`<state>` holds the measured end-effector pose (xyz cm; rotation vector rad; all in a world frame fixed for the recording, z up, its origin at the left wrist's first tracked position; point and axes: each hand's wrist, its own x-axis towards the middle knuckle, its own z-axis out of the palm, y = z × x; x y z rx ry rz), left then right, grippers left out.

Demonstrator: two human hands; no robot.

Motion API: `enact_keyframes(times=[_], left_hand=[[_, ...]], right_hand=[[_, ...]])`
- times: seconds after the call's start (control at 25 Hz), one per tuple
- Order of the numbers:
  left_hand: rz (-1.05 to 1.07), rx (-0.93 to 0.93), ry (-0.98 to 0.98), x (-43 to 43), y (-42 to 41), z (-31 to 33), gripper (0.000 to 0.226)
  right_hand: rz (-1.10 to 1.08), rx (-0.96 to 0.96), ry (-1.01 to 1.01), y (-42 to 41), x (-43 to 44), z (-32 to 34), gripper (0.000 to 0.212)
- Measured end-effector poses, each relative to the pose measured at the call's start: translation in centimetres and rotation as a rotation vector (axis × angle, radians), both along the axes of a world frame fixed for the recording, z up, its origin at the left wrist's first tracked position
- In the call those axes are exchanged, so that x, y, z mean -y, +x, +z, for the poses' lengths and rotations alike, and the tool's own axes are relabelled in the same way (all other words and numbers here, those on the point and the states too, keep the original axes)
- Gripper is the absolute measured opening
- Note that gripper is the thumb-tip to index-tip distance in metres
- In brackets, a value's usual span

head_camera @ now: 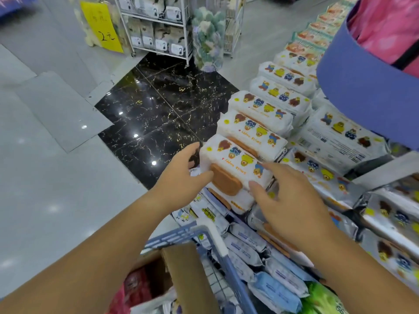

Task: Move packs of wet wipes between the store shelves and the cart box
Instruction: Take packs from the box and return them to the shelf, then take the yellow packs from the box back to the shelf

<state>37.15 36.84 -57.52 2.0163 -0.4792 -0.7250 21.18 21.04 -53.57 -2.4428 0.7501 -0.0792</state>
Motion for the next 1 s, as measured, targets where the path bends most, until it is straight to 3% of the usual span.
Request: enact_keyframes(times=[0.12, 0.24, 0.32, 0.4, 0.52, 0.68, 0.84, 1.0], left_hand=[[-0.039, 0.151, 0.133, -3.2, -3.3, 1.5, 0.072], [-0.063, 0.178, 0.16, -6.0, -7.5, 3.0, 0.057], [0.031, 0.055, 0.087, -7.5, -10.7, 3.3, 0.053], [0.178, -0.083, 0.015, -9.0, -14.3, 3.6, 0.058], [0.354, -0.181, -0.083, -11.9, -20.0, 4.4, 0.048], [0.476, -0.261, -0.099, -17.2, -25.2, 3.9, 0.048], [0.564, -0.401, -0.027, -23.3, -28.2, 2.2, 0.052], [0.631, -0.485, 0.01, -29.7, -29.0, -0.3, 0.051]], right_hand=[[0.039, -0.06, -0.062, -2.7, -1.4, 0.3, 0.057], [0.088, -0.036, 0.027, -5.7, -3.6, -0.1, 0.052], [0.053, 0.013, 0.127, -7.8, -5.2, -0.2, 0.044], [0.001, 0.058, 0.312, -9.8, -7.1, -0.1, 0.049], [-0.045, 0.044, 0.463, -13.3, -11.0, -0.3, 0.056], [-0.063, 0.023, 0.545, -17.0, -17.2, -1.1, 0.052], [-0.078, 0.006, 0.634, -18.9, -23.2, -2.2, 0.023], [-0.052, -0.046, 0.495, -19.0, -28.3, -4.1, 0.049]])
